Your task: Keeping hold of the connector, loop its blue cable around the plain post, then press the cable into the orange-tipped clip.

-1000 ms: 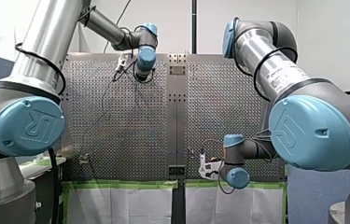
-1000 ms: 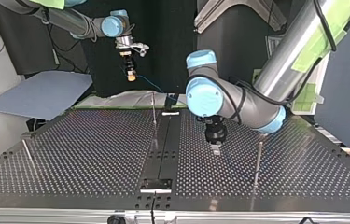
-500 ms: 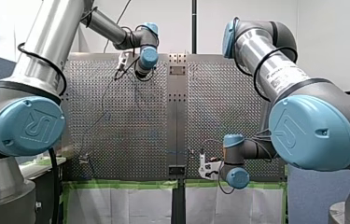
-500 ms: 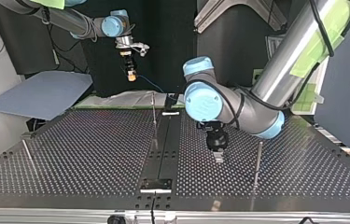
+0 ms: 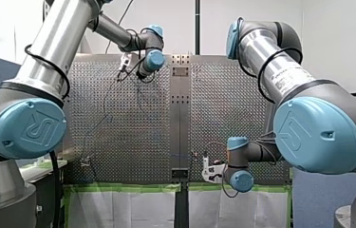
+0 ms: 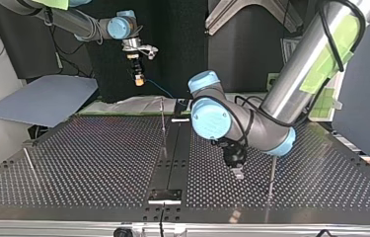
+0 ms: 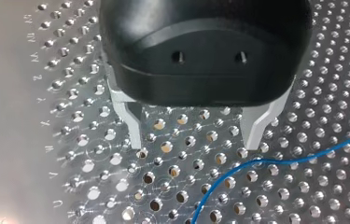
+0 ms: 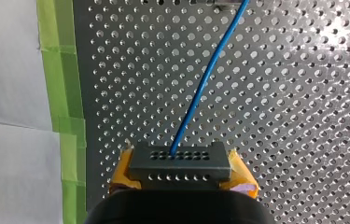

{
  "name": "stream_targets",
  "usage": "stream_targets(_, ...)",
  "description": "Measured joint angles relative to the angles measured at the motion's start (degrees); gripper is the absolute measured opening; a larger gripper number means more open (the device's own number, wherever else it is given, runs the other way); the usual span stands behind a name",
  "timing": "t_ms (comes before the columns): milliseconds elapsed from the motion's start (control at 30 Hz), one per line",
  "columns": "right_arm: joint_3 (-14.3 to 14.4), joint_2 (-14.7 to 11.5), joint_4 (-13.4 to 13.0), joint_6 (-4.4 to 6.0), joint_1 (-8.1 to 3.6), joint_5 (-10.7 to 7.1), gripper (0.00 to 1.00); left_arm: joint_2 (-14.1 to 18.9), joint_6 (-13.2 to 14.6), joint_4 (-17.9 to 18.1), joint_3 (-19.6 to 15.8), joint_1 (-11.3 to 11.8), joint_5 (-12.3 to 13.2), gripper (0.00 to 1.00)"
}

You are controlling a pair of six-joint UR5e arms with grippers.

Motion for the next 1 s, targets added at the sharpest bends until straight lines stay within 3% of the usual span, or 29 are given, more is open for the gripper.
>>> stream_targets(300, 0.02, -0.02, -0.1, -0.02, -0.03, 0.0, 0.0, -2.26, 0.16, -0.48, 0.2, 0.29, 0.7, 1.0)
stream_targets(733, -0.01, 0.0, -0.16, -0.18, -0.05, 0.0, 0.0, -2.68, -0.13, 0.65, 1.05, 1.54, -0.99, 1.0)
stream_targets(1000, -0.01, 0.0, -0.35, -0.19, -0.05, 0.0, 0.0, -3.5, 0.11, 1.6, 1.93, 2.79, 1.72, 1.0)
